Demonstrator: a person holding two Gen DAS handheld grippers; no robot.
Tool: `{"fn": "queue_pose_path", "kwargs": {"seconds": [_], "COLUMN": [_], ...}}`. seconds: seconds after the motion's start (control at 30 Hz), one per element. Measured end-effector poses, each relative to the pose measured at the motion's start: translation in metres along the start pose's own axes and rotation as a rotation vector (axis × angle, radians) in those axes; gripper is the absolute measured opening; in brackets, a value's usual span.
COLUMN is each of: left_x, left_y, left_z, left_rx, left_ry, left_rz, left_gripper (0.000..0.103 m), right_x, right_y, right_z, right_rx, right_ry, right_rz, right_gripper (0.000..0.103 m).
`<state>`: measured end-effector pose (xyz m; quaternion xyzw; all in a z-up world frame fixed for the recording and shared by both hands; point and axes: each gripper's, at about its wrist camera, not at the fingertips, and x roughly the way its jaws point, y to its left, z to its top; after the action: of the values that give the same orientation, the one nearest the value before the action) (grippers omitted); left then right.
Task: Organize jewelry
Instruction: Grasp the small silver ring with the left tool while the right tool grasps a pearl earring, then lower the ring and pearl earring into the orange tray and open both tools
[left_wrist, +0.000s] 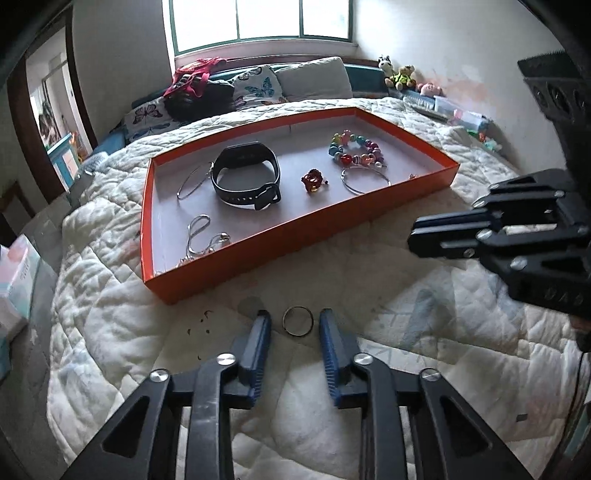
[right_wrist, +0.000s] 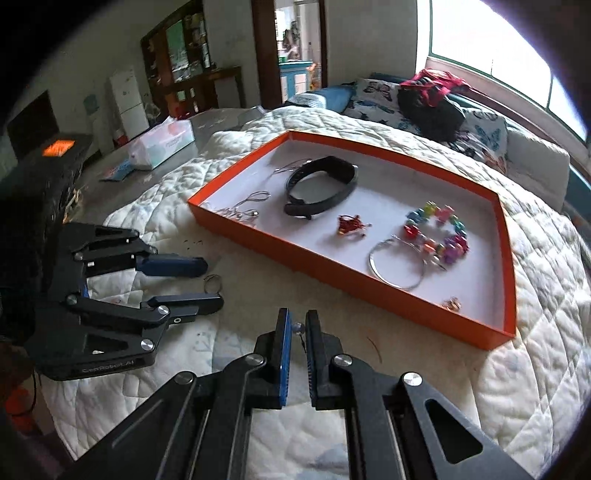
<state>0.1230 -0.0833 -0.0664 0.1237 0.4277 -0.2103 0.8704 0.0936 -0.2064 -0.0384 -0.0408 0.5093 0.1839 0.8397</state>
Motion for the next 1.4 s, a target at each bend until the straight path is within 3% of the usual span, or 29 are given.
{"fn": "queue_pose_path", "kwargs": {"seconds": [0.07, 0.2, 0.47, 0.77, 1.03, 1.4], "left_x": [-0.001, 0.000, -0.020, -0.041, -0.006, 0.025], "left_y": [-0.004, -0.010, 0.003, 0.031, 0.057, 0.060], "left_z": [0.000, -0.001, 0.003, 0.045, 0.066, 0.069], "left_rx": [0.019, 0.051, -0.011, -0.078, -0.141, -0.148], "left_ry": [-0.003, -0.012, -0.047, -0.144, -0.084, -0.024], "left_rz": [0.008, 0.035, -0.021, -0.033, -0.034, -0.041], "left_gripper": [0.019, 0.018, 0.018, 0.018, 0.018, 0.018], "right_x": [-0.002, -0.008, -0.019, -0.018, 0.011, 0.034], "right_y": [-0.004, -0.006, -0.015, -0.043, -0.065, -0.071], "right_z": [-0.001, -0.003, -0.004, 0.018, 0.041, 0.042], "right_rx": [0.022, 0.053, 0.114, 0.153, 0.176, 0.164], "right_ry": [-0.004, -0.011, -0.025, -0.058, -0.044, -0.002], "right_rz": [-0.007, -0.015, -0.018, -0.038, -0.038, -0.030], "right_gripper": [0.010, 0.010, 0.010, 0.010, 0.010, 0.010]}}
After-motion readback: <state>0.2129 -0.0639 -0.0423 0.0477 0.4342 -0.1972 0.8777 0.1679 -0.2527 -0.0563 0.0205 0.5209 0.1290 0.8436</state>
